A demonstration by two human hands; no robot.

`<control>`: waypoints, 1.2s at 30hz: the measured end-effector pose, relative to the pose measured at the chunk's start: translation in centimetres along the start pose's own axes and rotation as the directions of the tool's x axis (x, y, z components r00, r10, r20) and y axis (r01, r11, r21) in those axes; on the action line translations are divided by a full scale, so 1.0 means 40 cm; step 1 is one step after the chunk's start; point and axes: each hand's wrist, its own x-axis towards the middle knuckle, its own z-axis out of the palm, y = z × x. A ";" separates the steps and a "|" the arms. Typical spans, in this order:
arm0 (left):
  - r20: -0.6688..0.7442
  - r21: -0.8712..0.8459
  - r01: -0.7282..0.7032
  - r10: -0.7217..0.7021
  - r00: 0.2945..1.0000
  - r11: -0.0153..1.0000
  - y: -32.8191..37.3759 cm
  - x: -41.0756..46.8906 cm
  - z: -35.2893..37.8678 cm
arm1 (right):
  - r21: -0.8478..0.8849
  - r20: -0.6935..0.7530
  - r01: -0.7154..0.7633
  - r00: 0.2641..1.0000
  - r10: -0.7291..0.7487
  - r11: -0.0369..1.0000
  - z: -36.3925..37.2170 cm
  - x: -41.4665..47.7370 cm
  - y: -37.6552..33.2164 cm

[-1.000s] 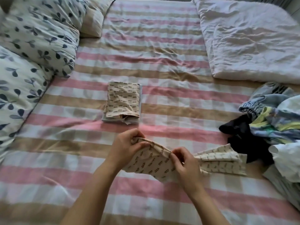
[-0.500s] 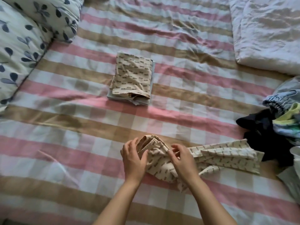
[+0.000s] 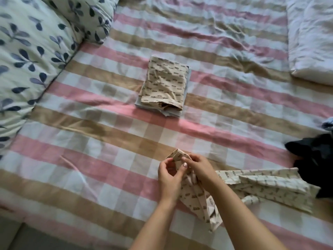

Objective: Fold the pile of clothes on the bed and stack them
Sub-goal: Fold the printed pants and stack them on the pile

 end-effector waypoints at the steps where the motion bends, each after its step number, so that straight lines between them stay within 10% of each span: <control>1: 0.016 0.004 -0.021 0.021 1.000 1.000 0.020 -0.015 -0.002 | 0.036 -0.010 0.004 1.000 -0.004 0.999 -0.010 -0.025 -0.020; 18: 0.090 -0.130 -0.441 0.454 0.887 0.888 0.497 -0.474 0.026 | -0.130 -0.257 0.564 0.775 -0.577 0.815 -0.138 -0.598 -0.457; 25: 0.126 -0.224 -0.540 0.574 0.809 0.811 0.628 -0.588 0.051 | 0.221 -0.340 0.652 0.749 -0.569 0.726 -0.190 -0.747 -0.547; 36: 0.267 -0.332 -0.482 0.571 0.776 0.811 0.869 -0.639 -0.049 | -0.019 -0.454 0.741 0.592 -0.666 0.671 -0.305 -0.908 -0.681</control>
